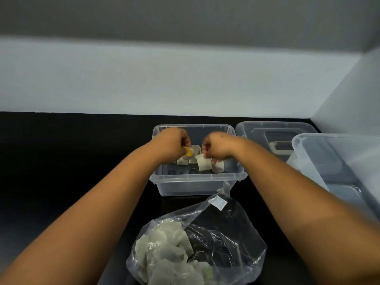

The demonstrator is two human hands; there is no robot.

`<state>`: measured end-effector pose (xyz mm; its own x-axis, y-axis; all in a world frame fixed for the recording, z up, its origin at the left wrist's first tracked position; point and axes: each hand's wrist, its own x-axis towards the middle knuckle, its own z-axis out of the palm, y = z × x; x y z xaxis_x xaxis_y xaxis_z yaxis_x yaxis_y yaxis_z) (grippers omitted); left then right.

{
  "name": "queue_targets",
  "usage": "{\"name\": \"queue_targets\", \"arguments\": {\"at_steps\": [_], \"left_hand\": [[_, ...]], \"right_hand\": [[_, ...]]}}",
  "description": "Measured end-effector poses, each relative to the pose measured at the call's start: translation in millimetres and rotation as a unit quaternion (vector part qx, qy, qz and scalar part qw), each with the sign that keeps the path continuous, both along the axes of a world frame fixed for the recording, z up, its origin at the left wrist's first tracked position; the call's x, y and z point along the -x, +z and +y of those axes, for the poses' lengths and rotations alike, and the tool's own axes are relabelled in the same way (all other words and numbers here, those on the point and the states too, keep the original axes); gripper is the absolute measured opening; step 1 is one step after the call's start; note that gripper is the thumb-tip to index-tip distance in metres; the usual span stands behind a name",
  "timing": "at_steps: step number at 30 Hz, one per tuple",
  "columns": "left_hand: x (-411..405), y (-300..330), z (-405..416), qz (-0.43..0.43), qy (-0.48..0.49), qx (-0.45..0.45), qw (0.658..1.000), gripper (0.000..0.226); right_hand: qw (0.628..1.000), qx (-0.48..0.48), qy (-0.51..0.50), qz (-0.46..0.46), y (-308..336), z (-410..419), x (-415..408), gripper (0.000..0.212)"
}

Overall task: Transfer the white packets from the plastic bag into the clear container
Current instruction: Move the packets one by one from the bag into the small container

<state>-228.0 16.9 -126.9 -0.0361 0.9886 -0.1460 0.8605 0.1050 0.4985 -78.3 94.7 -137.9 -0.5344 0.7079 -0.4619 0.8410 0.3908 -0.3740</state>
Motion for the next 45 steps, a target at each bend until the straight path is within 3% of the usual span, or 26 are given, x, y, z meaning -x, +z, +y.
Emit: {"name": "queue_targets", "arguments": {"at_steps": [5,10,16,21,24,26,30,32,37,41,45], "left_hand": [[0.1,-16.0,13.2,0.037,-0.018,0.037,0.998,0.015],[-0.3,-21.8,25.7,0.052,-0.034,0.074,0.995,0.016],[-6.9,-28.3,39.5,0.096,-0.066,0.108,0.987,0.022],[-16.8,-36.9,50.9,0.141,-0.094,0.136,0.976,0.026],[-22.4,-45.2,56.5,0.158,-0.095,0.133,0.974,0.023],[-26.2,-46.6,60.1,0.165,-0.086,0.128,0.974,0.022],[-28.2,-41.7,64.1,0.185,-0.070,0.135,0.971,0.022],[-27.6,-40.3,63.1,0.189,-0.089,0.146,0.967,0.024],[-24.1,-38.9,60.8,0.159,-0.111,0.163,0.967,0.022],[-24.6,-46.3,60.9,0.178,-0.085,0.126,0.972,0.020],[-22.4,-50.2,58.7,0.189,-0.068,0.092,0.975,0.020]], "right_hand": [[0.996,0.050,-0.014,-0.079,-22.5,10.5,14.4,0.015],[0.979,-0.074,0.026,-0.187,-26.6,13.7,21.1,0.025],[0.965,-0.084,0.026,-0.249,-13.1,12.6,25.9,0.030],[0.958,-0.090,0.029,-0.273,9.1,9.0,26.6,0.009],[0.964,-0.101,0.028,-0.243,20.5,7.1,25.3,0.008],[0.972,-0.104,-0.001,-0.209,23.0,2.2,16.9,0.022],[0.984,-0.169,-0.063,0.010,18.7,-16.0,-9.0,0.016],[0.979,-0.182,-0.074,0.055,23.2,-26.0,-18.0,0.016],[0.978,-0.181,-0.079,0.064,30.2,-33.8,-28.7,0.020],[0.988,-0.136,-0.066,-0.029,34.7,-37.4,-28.1,0.027],[0.986,-0.149,-0.073,-0.016,34.8,-45.8,-35.9,0.022]]}}
